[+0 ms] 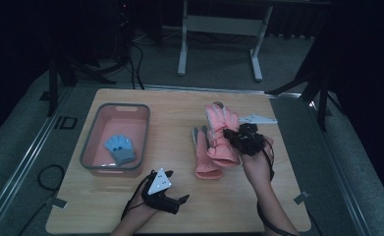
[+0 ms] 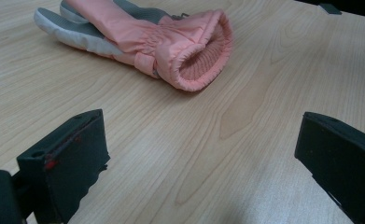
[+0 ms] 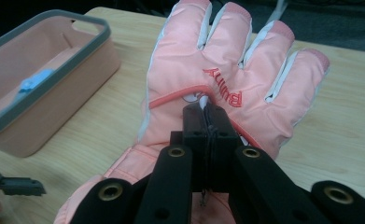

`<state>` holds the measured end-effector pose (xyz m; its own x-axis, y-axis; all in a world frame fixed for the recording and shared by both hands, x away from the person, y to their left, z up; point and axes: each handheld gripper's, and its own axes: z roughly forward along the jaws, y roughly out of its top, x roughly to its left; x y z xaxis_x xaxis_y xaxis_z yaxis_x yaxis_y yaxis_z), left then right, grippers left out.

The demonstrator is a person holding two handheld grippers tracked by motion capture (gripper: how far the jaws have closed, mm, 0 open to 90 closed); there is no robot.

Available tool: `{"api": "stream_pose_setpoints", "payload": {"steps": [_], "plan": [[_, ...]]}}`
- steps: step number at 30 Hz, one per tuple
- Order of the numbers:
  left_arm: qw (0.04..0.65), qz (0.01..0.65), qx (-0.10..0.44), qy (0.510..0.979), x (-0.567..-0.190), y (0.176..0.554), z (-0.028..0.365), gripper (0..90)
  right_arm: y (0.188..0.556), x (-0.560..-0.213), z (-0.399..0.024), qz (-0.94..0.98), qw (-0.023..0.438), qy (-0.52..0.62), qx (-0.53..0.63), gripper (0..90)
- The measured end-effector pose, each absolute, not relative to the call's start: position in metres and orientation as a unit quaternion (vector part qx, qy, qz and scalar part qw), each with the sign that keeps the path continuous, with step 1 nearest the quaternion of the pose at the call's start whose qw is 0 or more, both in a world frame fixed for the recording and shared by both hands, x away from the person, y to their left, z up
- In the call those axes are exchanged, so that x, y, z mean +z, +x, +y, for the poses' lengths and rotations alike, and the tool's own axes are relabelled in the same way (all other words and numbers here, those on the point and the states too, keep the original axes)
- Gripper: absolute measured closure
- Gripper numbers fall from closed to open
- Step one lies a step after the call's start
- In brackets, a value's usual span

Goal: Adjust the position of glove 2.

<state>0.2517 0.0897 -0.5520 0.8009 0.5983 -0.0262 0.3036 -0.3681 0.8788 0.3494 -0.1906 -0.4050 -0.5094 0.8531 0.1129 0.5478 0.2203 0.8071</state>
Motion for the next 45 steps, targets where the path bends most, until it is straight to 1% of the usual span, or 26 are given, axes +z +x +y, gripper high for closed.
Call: {"api": "stream_pose_setpoints", "payload": {"steps": [5, 10, 12, 17, 18, 21, 25, 34, 38, 39, 44, 45], "plan": [[0.492, 0.278, 0.151, 0.811, -0.551, 0.251, 0.091, 2.7, 0.352, -0.416, -0.171, 0.770, 0.182, 0.455, 0.407, 88.4], [0.491, 0.278, 0.151, 0.812, -0.552, 0.251, 0.091, 2.7, 0.355, -0.430, -0.163, 0.772, 0.167, 0.467, 0.398, 88.4], [0.491, 0.277, 0.151, 0.812, -0.552, 0.251, 0.090, 2.7, 0.356, -0.437, -0.158, 0.777, 0.171, 0.466, 0.386, 88.4], [0.491, 0.277, 0.151, 0.812, -0.551, 0.251, 0.091, 2.7, 0.359, -0.452, -0.156, 0.780, 0.167, 0.474, 0.374, 88.4], [0.491, 0.277, 0.151, 0.812, -0.551, 0.251, 0.091, 2.7, 0.362, -0.461, -0.154, 0.783, 0.165, 0.476, 0.365, 88.4], [0.492, 0.277, 0.150, 0.812, -0.552, 0.251, 0.091, 2.7, 0.365, -0.472, -0.152, 0.790, 0.167, 0.475, 0.348, 88.3], [0.491, 0.277, 0.151, 0.812, -0.551, 0.250, 0.090, 2.7, 0.368, -0.480, -0.152, 0.795, 0.157, 0.476, 0.342, 88.2], [0.491, 0.281, 0.148, 0.811, -0.551, 0.250, 0.090, 2.7, 0.367, -0.492, -0.151, 0.792, 0.157, 0.478, 0.345, 85.8], [0.494, 0.284, 0.147, 0.809, -0.551, 0.251, 0.090, 2.7, 0.366, -0.488, -0.154, 0.792, 0.157, 0.470, 0.357, 77.9], [0.496, 0.284, 0.145, 0.808, -0.551, 0.252, 0.091, 2.7, 0.366, -0.487, -0.155, 0.792, 0.156, 0.467, 0.362, 72.6], [0.489, 0.288, 0.150, 0.810, -0.551, 0.253, 0.090, 2.7, 0.365, -0.481, -0.161, 0.792, 0.148, 0.458, 0.374, 58.3], [0.488, 0.287, 0.154, 0.810, -0.551, 0.252, 0.090, 2.7, 0.365, -0.479, -0.163, 0.791, 0.146, 0.457, 0.380, 52.9]]}}
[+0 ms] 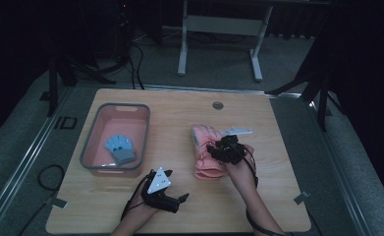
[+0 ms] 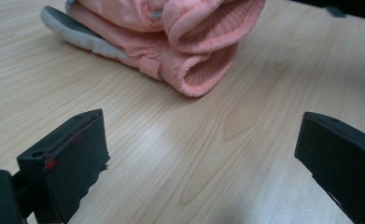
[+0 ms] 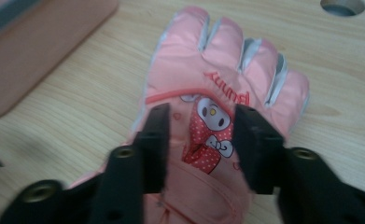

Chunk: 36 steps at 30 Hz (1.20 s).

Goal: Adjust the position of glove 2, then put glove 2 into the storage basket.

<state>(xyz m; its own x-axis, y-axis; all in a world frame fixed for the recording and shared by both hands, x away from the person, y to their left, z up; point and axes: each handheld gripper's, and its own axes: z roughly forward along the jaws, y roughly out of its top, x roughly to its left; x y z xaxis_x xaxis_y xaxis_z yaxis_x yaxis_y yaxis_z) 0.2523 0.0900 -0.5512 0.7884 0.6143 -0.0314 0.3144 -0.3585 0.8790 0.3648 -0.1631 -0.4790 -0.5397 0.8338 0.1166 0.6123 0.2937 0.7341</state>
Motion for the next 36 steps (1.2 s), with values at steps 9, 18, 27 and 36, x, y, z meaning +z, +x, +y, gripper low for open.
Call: {"api": "stream_pose_setpoints", "payload": {"steps": [9, 18, 27, 36], "plan": [[0.472, 0.303, 0.164, 0.812, -0.546, 0.251, 0.085, 2.8, 0.358, -0.466, -0.185, 0.791, 0.151, 0.409, 0.429, 13.7], [0.481, 0.340, 0.149, 0.794, -0.529, 0.256, 0.087, 2.9, 0.356, -0.467, -0.214, 0.786, 0.184, 0.385, 0.448, 13.7], [0.477, 0.315, 0.186, 0.799, -0.492, 0.272, 0.066, 4.8, 0.350, -0.465, -0.244, 0.780, 0.171, 0.403, 0.448, 9.7], [0.464, 0.308, 0.208, 0.804, -0.455, 0.322, 0.028, 43.6, 0.357, -0.465, -0.251, 0.776, 0.165, 0.418, 0.443, 56.4]]}}
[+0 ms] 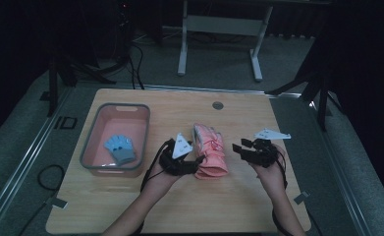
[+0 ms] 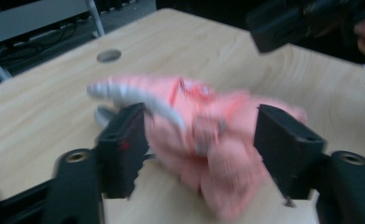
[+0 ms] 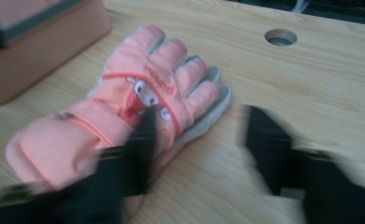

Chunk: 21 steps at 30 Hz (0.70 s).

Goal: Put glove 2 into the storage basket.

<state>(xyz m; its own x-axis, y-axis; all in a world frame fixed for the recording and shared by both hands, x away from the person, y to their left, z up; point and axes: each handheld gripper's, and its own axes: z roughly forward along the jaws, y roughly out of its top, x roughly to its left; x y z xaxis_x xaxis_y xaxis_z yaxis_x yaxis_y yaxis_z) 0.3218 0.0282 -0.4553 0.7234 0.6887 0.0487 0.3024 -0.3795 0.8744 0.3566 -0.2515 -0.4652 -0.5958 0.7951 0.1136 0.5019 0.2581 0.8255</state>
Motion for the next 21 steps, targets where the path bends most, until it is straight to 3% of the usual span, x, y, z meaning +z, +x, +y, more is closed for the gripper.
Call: {"api": "stream_pose_setpoints", "payload": {"steps": [2, 5, 7, 9, 11, 16, 21], "plan": [[0.454, 0.317, 0.190, 0.811, -0.454, 0.337, 0.017, 44.0, 0.362, -0.464, -0.246, 0.777, 0.160, 0.416, 0.444, 63.2], [0.430, 0.342, 0.186, 0.815, -0.460, 0.358, 0.004, 45.8, 0.370, -0.465, -0.235, 0.777, 0.153, 0.418, 0.445, 63.4], [0.405, 0.362, 0.174, 0.821, -0.470, 0.370, 0.000, 52.9, 0.376, -0.469, -0.227, 0.780, 0.152, 0.420, 0.439, 63.3], [0.381, 0.379, 0.171, 0.826, -0.480, 0.376, -0.001, 52.6, 0.382, -0.476, -0.222, 0.783, 0.131, 0.424, 0.436, 59.2], [0.379, 0.401, 0.171, 0.816, -0.489, 0.379, 0.002, 49.3, 0.386, -0.485, -0.216, 0.790, 0.118, 0.432, 0.420, 55.5], [0.376, 0.458, 0.131, 0.794, -0.507, 0.384, 0.007, 29.2, 0.396, -0.510, -0.216, 0.782, 0.068, 0.463, 0.412, 47.9], [0.373, 0.492, 0.055, 0.785, -0.525, 0.396, 0.009, 25.8, 0.405, -0.529, -0.219, 0.766, 0.017, 0.495, 0.410, 43.6]]}}
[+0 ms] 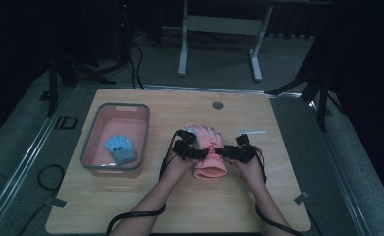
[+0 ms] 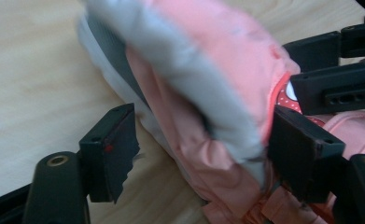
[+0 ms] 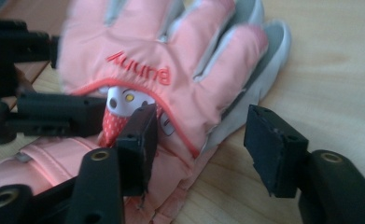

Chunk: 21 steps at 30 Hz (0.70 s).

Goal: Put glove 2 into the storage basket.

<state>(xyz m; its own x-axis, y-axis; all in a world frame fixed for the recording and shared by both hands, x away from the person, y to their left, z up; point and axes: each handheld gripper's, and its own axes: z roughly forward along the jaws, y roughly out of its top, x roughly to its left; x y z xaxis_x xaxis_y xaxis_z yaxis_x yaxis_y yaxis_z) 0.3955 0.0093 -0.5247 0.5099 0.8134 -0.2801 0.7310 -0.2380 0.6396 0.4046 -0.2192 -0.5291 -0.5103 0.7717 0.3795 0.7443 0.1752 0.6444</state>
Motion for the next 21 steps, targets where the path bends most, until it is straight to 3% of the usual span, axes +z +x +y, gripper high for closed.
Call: {"api": "stream_pose_setpoints", "payload": {"steps": [2, 4, 5, 6, 8, 9, 11, 13, 21], "plan": [[0.374, 0.505, 0.029, 0.777, -0.532, 0.400, 0.011, 19.0, 0.409, -0.536, -0.221, 0.760, -0.009, 0.506, 0.408, 41.8], [0.378, 0.507, 0.013, 0.774, -0.536, 0.402, 0.013, 19.1, 0.411, -0.538, -0.222, 0.758, -0.019, 0.511, 0.406, 41.8], [0.392, 0.503, -0.022, 0.769, -0.542, 0.405, 0.016, 19.1, 0.413, -0.541, -0.222, 0.753, -0.036, 0.516, 0.407, 41.9], [0.402, 0.500, -0.037, 0.766, -0.543, 0.405, 0.017, 29.9, 0.418, -0.547, -0.224, 0.746, -0.070, 0.521, 0.409, 46.5], [0.406, 0.490, -0.035, 0.770, -0.541, 0.405, 0.017, 38.6, 0.421, -0.550, -0.225, 0.741, -0.087, 0.518, 0.418, 49.7], [0.406, 0.486, -0.029, 0.773, -0.540, 0.404, 0.016, 44.8, 0.421, -0.551, -0.225, 0.740, -0.092, 0.517, 0.420, 56.1], [0.403, 0.481, -0.021, 0.778, -0.538, 0.402, 0.015, 54.1, 0.418, -0.549, -0.222, 0.747, -0.077, 0.505, 0.426, 68.0], [0.399, 0.477, -0.020, 0.783, -0.535, 0.402, 0.015, 60.5, 0.412, -0.544, -0.217, 0.757, -0.049, 0.498, 0.420, 74.3], [0.410, 0.470, -0.020, 0.782, -0.515, 0.396, 0.020, 66.2, 0.400, -0.526, -0.209, 0.762, -0.006, 0.489, 0.425, 77.1]]}}
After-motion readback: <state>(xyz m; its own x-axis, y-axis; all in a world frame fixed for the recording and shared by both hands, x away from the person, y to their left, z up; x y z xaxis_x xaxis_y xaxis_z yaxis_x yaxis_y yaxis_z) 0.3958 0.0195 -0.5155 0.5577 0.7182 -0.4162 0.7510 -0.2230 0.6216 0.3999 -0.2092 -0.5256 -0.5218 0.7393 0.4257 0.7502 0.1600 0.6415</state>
